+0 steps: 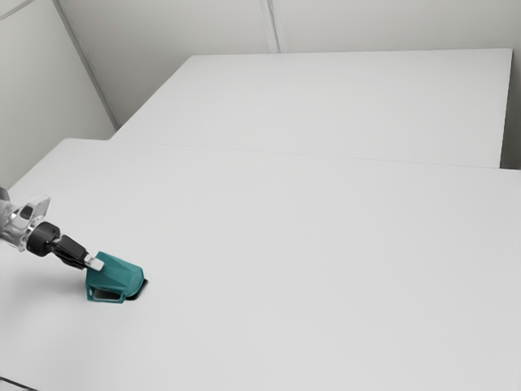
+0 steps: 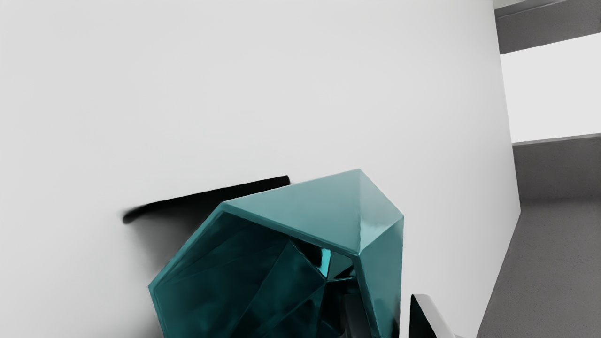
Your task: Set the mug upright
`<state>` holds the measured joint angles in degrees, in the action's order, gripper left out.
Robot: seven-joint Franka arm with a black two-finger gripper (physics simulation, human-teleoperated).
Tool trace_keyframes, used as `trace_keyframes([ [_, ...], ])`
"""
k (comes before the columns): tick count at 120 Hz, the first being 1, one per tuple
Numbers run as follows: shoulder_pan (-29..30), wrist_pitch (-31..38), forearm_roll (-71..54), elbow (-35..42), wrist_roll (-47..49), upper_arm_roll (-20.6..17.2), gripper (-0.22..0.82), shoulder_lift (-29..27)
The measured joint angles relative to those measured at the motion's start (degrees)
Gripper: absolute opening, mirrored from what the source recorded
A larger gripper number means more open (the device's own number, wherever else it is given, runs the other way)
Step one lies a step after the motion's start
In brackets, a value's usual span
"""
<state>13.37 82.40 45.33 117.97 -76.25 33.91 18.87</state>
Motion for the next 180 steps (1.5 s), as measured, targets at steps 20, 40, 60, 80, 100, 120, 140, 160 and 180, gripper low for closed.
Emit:
trace_keyframes([
  [20, -0.15, -0.14, 0.22, -0.01, -0.43, 0.00, -0.12, -0.39],
  [40, -0.25, -0.22, 0.21, 0.09, -0.64, 0.01, -0.16, -4.02],
  [60, -3.08, -0.42, -0.78, 0.06, -0.43, 0.23, -0.17, -9.68],
  [80, -8.33, 3.43, -7.55, -0.27, 2.64, -1.92, -0.18, -16.14],
  [100, -8.92, 9.98, -19.29, -0.62, 9.18, -11.30, -0.18, -21.76],
  [120, -10.91, 17.37, -30.96, -0.44, 17.95, -18.62, -0.18, -23.85],
  [140, -12.62, 23.97, -39.43, 1.14, 27.79, -22.98, -0.18, -25.09],
  [160, -13.02, 32.50, -44.03, 5.78, 36.50, -25.77, -0.18, -25.45],
  [180, -13.39, 40.89, -45.34, 9.00, 43.44, -26.62, -0.18, -24.85],
])
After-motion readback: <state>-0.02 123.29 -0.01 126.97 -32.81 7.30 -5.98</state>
